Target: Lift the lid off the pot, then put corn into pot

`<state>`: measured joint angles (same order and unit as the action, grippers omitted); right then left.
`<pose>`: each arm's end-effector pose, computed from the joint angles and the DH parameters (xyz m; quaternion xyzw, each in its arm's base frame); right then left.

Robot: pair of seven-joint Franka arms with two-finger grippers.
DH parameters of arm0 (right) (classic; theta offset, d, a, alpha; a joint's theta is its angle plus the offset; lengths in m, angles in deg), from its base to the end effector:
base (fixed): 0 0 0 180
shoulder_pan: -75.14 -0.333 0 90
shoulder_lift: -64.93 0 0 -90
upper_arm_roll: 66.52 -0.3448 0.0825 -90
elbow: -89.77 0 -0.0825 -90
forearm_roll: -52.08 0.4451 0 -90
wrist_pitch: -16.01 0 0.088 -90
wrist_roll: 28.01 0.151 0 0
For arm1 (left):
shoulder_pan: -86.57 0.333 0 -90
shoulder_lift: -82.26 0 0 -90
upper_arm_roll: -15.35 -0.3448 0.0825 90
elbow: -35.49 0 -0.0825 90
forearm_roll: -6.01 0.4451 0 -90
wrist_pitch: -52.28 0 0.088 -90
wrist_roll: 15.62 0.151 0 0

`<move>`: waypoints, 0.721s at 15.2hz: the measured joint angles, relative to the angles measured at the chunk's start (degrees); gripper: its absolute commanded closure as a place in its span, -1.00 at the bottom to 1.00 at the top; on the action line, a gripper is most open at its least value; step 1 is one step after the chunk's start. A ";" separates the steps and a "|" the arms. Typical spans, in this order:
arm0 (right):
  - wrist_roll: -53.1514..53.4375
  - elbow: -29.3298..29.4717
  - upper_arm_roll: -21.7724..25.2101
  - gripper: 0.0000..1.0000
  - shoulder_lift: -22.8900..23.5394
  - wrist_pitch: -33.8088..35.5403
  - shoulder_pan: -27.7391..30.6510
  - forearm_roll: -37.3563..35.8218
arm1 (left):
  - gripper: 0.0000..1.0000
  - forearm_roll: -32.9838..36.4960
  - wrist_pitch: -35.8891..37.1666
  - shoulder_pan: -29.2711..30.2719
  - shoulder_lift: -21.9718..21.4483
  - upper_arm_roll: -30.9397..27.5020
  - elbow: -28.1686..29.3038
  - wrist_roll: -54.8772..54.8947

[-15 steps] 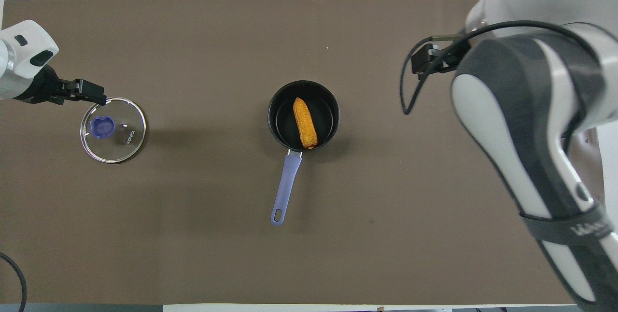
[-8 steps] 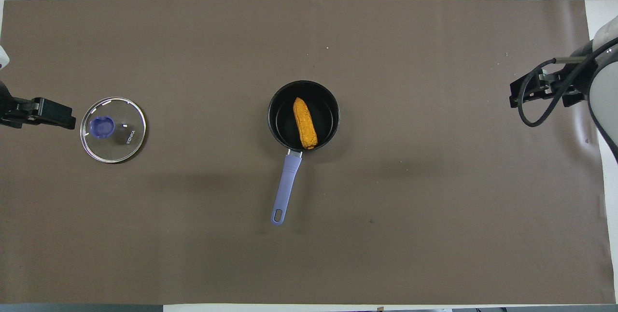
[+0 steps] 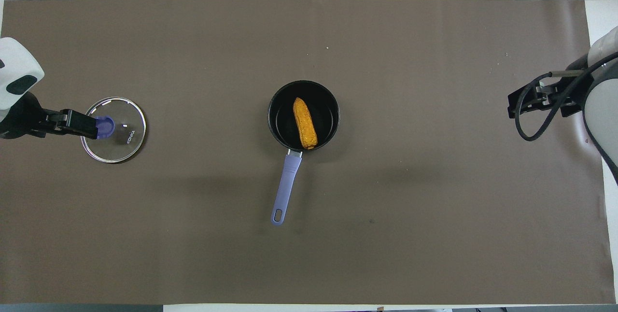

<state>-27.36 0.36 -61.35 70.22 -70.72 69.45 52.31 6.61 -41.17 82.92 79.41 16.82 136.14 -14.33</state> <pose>0.6304 0.0084 0.5530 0.9976 -0.0013 -0.0693 0.0029 0.5915 -0.0517 0.5456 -0.9977 0.0563 0.0377 0.0071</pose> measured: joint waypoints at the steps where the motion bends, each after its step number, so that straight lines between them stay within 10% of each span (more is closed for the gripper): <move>1: 0.00 -0.45 -0.03 -1.00 -0.62 0.00 0.01 -0.04 | -1.00 0.00 0.10 -0.49 0.00 -0.02 -0.51 -0.42; 11: -0.38 -3.82 -1.65 -1.00 -3.99 -0.17 5.64 -0.36 | -1.00 0.00 1.38 -0.50 0.00 -0.63 -0.97 -0.78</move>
<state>-27.74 -3.46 -63.00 66.23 -70.89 75.09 51.96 6.61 -39.79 82.42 79.41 16.19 135.18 -15.11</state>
